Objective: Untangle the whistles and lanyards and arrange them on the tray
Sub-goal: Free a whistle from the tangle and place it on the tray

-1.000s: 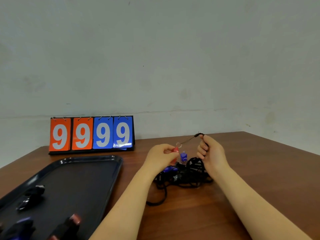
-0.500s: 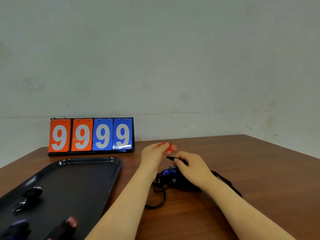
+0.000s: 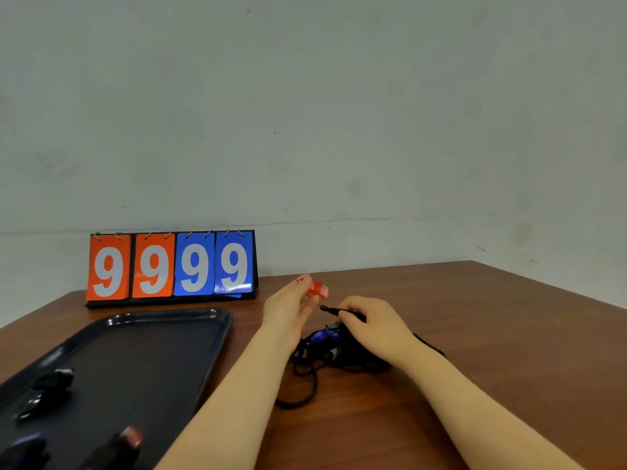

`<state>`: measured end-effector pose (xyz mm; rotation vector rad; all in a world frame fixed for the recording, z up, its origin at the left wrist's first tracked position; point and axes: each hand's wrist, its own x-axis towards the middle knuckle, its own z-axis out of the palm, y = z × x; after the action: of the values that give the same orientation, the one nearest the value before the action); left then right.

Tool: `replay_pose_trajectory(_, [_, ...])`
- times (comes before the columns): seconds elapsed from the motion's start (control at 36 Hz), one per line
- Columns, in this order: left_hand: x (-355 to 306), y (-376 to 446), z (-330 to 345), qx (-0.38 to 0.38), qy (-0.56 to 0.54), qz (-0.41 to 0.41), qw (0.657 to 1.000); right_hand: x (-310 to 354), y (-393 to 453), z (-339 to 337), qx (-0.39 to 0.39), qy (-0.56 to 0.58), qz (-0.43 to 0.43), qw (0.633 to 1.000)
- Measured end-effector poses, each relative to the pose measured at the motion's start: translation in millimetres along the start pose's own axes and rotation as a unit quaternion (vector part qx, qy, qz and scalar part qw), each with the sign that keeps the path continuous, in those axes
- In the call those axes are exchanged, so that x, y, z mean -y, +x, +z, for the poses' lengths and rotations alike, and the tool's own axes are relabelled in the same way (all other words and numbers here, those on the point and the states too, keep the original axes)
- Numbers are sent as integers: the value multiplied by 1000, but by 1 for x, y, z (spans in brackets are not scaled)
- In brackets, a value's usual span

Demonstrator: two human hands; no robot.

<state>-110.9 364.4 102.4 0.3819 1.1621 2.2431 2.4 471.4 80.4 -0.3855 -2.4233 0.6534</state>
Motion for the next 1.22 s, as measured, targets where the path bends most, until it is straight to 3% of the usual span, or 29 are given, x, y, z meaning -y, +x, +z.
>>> replay_pose_trajectory(0.14, [6,7,-2,-39,192,79,977,8,-1,4,-13,74,-23,997])
replay_pose_trajectory(0.36, [10,3,3,37,258,67,963,1,4,-7,-181,205,63,960])
replay_pose_trajectory(0.5, [9,-9,12,182,152,25,971,-3,6,-11,-207,252,95,941])
replay_pose_trajectory(0.61, [8,-13,20,225,44,18,973,1,4,-8,-147,272,74,948])
replay_pose_trajectory(0.69, [10,-13,22,202,9,24,979,2,3,1,-107,210,30,971])
replay_pose_trajectory(0.86, [10,-7,9,117,75,62,988,0,-1,6,-26,64,-17,997])
replay_pose_trajectory(1.06, [13,1,1,81,157,110,978,3,-1,6,-6,50,-12,999])
replay_pose_trajectory(1.22, [13,6,-4,45,184,135,973,11,-5,-3,-7,104,-45,994])
